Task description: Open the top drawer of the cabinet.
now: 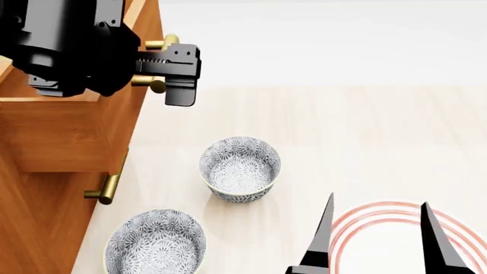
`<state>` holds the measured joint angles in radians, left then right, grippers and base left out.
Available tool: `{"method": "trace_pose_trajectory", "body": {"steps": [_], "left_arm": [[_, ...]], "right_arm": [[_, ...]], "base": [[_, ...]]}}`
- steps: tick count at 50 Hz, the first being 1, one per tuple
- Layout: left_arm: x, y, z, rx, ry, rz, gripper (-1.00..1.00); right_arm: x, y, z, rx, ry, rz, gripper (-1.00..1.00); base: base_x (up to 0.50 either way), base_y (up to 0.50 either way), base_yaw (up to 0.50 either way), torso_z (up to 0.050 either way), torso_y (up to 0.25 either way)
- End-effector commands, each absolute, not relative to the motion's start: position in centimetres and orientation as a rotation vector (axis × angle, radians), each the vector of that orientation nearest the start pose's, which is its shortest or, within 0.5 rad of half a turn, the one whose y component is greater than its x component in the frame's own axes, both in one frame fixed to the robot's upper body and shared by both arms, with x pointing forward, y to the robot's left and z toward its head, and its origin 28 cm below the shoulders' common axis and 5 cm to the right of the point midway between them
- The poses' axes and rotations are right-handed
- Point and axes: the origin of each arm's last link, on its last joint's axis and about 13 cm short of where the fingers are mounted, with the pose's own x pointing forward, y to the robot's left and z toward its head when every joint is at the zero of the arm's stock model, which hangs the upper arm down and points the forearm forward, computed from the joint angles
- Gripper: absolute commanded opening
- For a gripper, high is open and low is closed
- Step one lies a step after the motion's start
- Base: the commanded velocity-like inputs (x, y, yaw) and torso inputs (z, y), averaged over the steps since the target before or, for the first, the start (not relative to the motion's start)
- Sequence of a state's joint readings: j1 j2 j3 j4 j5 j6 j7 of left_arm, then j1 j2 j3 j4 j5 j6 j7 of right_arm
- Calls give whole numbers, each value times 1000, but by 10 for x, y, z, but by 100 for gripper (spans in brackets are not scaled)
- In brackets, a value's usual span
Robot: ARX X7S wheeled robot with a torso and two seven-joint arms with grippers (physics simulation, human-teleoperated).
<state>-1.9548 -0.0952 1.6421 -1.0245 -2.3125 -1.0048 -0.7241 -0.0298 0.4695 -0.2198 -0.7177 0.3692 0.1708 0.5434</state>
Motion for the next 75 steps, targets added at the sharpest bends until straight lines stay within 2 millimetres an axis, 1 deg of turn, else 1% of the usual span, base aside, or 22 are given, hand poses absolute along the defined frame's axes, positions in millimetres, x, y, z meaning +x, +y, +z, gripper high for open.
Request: {"method": "trace_pose_trajectory", "body": {"steps": [1, 8, 25, 30, 43, 62, 75], "left_arm": [[340, 105, 372, -45, 786, -274, 100], [336, 100, 371, -47, 789, -296, 100], [322, 78, 366, -41, 794, -379, 100], [320, 74, 361, -41, 802, -394, 100], [313, 63, 355, -38, 813, -429, 100], [302, 51, 361, -38, 807, -471, 100], [296, 43, 361, -40, 810, -501, 100]], "right_arm": [[175, -110, 137, 53, -383, -56, 100], [175, -110, 137, 54, -384, -56, 100], [174, -110, 138, 56, -385, -58, 100], [175, -110, 137, 56, -386, -58, 100], [174, -110, 138, 58, -388, -58, 100], [176, -109, 137, 58, -382, -52, 100], [176, -108, 137, 58, -382, -50, 100]], "base": [[0, 0, 0, 0, 11], [0, 0, 0, 0, 3], [0, 0, -2, 0, 4], [0, 0, -3, 0, 2], [0, 0, -3, -1, 3], [0, 0, -3, -1, 3], [0, 0, -4, -1, 4]]}}
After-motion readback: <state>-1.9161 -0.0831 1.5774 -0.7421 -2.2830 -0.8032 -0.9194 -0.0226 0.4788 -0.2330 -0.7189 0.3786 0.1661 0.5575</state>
